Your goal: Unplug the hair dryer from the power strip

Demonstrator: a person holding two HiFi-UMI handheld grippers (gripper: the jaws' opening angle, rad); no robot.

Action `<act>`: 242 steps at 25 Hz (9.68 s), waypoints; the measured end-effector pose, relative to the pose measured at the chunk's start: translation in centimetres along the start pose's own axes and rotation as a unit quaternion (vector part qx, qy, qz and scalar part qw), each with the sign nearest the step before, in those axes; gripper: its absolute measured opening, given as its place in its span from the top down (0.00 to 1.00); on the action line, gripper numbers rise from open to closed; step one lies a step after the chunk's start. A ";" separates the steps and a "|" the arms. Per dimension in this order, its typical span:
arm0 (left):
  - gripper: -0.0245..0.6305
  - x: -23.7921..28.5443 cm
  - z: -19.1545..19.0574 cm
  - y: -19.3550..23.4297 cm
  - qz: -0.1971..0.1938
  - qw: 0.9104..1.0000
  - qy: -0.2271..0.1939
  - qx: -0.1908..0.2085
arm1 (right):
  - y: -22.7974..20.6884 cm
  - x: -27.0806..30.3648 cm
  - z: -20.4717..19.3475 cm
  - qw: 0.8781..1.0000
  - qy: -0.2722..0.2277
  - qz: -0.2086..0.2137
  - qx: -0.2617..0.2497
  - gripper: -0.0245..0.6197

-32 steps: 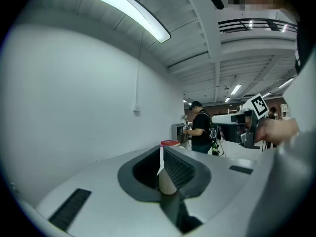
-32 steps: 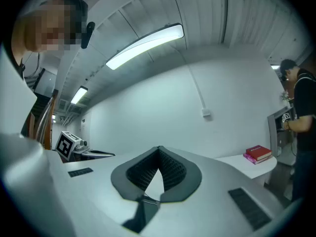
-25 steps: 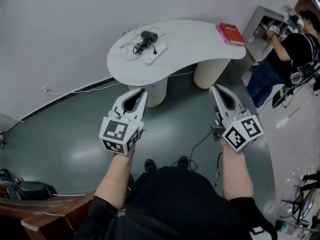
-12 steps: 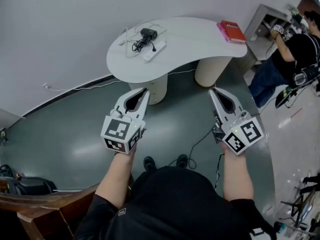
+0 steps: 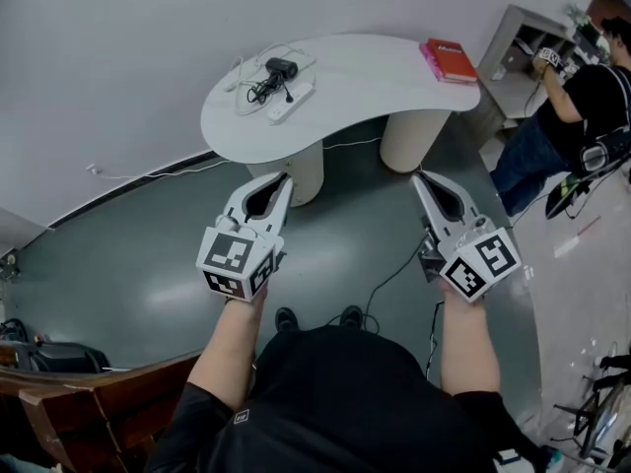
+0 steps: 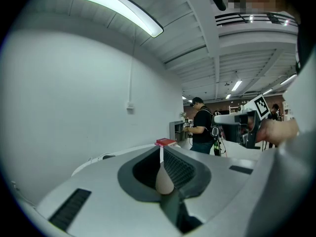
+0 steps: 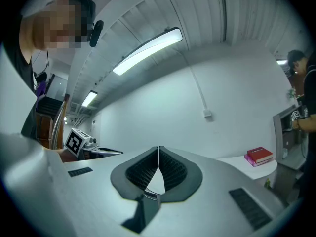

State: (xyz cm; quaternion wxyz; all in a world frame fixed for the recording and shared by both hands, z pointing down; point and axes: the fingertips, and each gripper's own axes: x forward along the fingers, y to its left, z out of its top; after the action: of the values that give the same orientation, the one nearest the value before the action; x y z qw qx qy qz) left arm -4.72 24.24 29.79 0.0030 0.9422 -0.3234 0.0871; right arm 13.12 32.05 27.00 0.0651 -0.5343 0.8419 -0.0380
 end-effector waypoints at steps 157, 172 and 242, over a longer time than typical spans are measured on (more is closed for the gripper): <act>0.80 36.8 -28.2 31.8 -0.053 0.981 0.188 -0.019 | -16.5 53.6 -35.5 0.943 0.307 0.111 -0.065 0.83; 0.80 36.8 -28.3 31.3 -0.041 0.983 0.179 -0.009 | -17.1 53.6 -34.3 0.942 0.322 0.087 -0.021 0.85; 0.85 35.6 -4.3 35.7 0.229 0.969 0.060 -0.069 | -30.2 53.3 -10.4 0.955 0.182 0.233 -0.025 0.88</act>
State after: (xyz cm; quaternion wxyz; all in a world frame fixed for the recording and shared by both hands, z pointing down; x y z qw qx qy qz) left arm 0.39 -25.43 38.08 0.0671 0.8340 -0.5346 0.1191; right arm 16.20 -29.12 37.61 -0.0954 -0.3085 0.9414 -0.0977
